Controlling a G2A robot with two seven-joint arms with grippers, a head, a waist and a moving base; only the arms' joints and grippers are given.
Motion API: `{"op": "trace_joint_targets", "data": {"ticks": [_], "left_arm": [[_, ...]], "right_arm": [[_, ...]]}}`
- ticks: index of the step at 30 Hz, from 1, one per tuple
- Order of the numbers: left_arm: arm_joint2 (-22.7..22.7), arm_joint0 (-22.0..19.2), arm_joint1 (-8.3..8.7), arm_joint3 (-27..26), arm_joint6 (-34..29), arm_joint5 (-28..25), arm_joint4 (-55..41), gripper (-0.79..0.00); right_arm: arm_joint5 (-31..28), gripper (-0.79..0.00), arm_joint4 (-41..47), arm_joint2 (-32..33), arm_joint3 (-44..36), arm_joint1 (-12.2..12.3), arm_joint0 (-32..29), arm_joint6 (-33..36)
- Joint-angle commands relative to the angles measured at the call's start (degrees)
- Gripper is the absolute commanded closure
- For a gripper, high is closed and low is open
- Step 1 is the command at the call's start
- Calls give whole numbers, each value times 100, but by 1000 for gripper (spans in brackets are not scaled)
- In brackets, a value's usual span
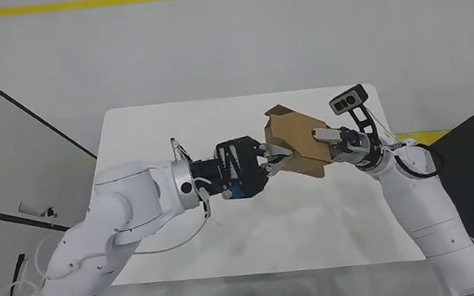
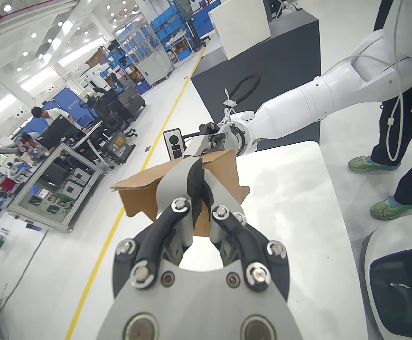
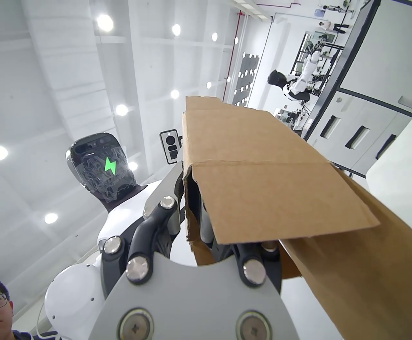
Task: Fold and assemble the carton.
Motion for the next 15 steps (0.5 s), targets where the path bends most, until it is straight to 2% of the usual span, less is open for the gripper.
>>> {"op": "trace_joint_targets", "data": {"ticks": [1,10,15], "left_arm": [[12,25,0,9,2,-30,-16,0],[202,-17,-34,36,30,-76,-31,0],[63,-18,-23,64,-18,-77,-54,0]], "right_arm": [[15,0,12,-10,-14,-4,-1,21],[101,0,198,-73,-3,-32,24,188],[154,0,163,-124,12,-43,47,246]]}}
